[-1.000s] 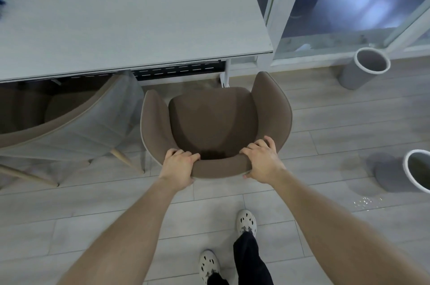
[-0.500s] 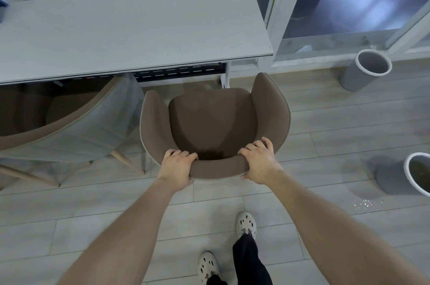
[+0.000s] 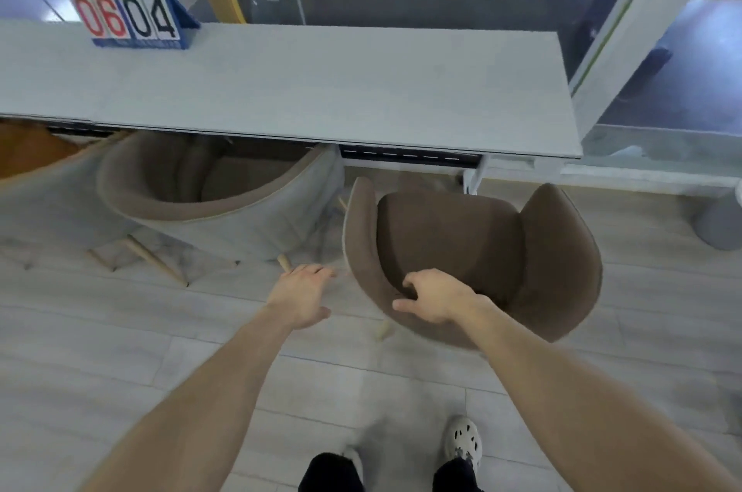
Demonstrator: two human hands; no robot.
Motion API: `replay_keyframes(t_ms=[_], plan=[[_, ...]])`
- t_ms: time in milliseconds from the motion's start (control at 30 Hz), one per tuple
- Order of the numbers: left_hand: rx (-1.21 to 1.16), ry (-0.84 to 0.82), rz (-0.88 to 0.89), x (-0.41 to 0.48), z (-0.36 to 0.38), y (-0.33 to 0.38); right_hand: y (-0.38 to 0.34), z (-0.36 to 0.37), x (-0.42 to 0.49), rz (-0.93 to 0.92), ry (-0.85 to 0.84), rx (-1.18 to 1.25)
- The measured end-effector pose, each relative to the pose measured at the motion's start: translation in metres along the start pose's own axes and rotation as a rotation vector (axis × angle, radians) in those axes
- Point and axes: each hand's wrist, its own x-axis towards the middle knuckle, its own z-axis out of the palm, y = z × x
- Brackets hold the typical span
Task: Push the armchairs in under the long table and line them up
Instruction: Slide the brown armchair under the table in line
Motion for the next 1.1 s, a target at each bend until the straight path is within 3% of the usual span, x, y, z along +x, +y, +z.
replay_keyframes(t_ms=[267, 400, 533, 767, 933, 1100], plan=[[0.002, 0.100, -0.182, -0.012, -0.036, -0.244, -0.192, -0.001, 0.124, -0.169, 0.120, -0.065], [-0.011, 0.162, -0.147, 0.008, -0.063, -0.360, -0.279, 0.014, 0.190, -0.148, 0.214, -0.024], [0.013, 0.111, -0.082, 0.027, -0.074, -0.443, -0.347, 0.022, 0.241, -0.132, 0.309, -0.065], [0.170, -0.010, 0.071, 0.079, -0.060, -0.526, -0.397, 0.036, 0.302, -0.073, 0.322, -0.215], [0.172, 0.183, 0.158, 0.097, -0.038, -0.549, -0.413, 0.038, 0.318, 0.016, 0.364, -0.239], [0.186, 0.218, 0.174, 0.093, -0.030, -0.545, -0.419, 0.045, 0.315, 0.055, 0.376, -0.262]])
